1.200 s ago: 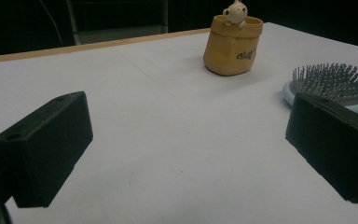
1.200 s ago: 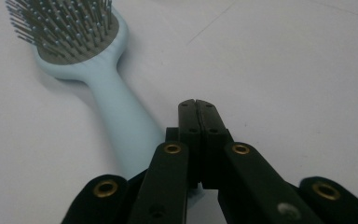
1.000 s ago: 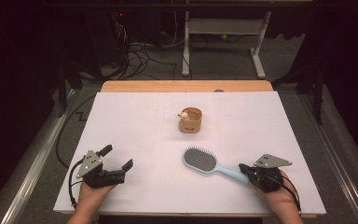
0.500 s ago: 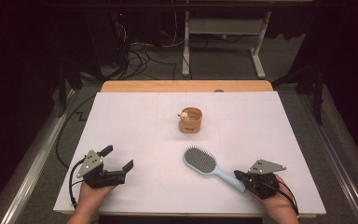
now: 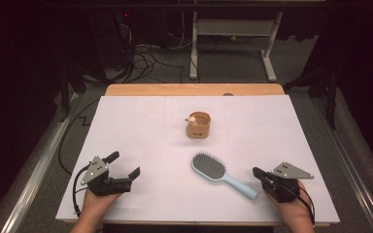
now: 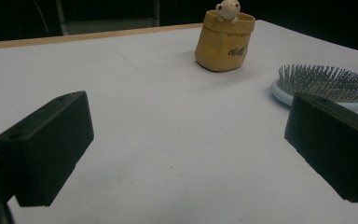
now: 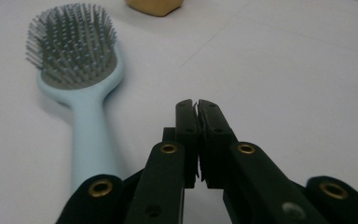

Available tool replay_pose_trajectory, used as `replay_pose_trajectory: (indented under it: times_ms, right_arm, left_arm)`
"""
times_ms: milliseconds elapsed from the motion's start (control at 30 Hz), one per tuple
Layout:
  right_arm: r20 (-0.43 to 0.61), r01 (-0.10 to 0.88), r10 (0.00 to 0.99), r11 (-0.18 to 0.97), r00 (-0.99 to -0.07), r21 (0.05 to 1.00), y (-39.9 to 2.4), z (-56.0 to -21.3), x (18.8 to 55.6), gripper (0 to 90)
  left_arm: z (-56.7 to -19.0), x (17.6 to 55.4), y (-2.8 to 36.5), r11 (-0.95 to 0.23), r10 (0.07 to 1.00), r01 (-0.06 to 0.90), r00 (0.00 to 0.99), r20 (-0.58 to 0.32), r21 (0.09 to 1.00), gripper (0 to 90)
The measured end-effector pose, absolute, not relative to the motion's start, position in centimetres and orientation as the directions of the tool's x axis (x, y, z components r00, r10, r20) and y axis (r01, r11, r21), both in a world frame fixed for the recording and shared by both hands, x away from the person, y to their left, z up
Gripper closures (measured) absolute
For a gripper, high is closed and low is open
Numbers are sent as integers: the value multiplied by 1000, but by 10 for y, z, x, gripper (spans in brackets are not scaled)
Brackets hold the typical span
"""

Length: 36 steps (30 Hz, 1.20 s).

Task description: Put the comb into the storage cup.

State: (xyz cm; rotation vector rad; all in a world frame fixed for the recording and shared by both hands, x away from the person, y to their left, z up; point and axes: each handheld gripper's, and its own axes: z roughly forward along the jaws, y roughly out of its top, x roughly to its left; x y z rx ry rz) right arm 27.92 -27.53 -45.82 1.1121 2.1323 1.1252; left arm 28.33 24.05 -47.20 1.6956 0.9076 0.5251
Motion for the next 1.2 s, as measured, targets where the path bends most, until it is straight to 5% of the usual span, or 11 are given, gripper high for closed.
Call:
replay_pose_trajectory:
  times_ms: [767, 1200]
  right_arm:
    - [14, 424, 886, 208, -464, 881, -289, -458, 285, 500]
    - [-3, 399, 894, 203, -449, 894, -285, -458, 286, 182]
  left_arm:
    - [-472, 284, 240, -117, 787, 309, 609, -102, 944, 18]
    - [-472, 284, 240, -117, 787, 309, 609, -102, 944, 19]
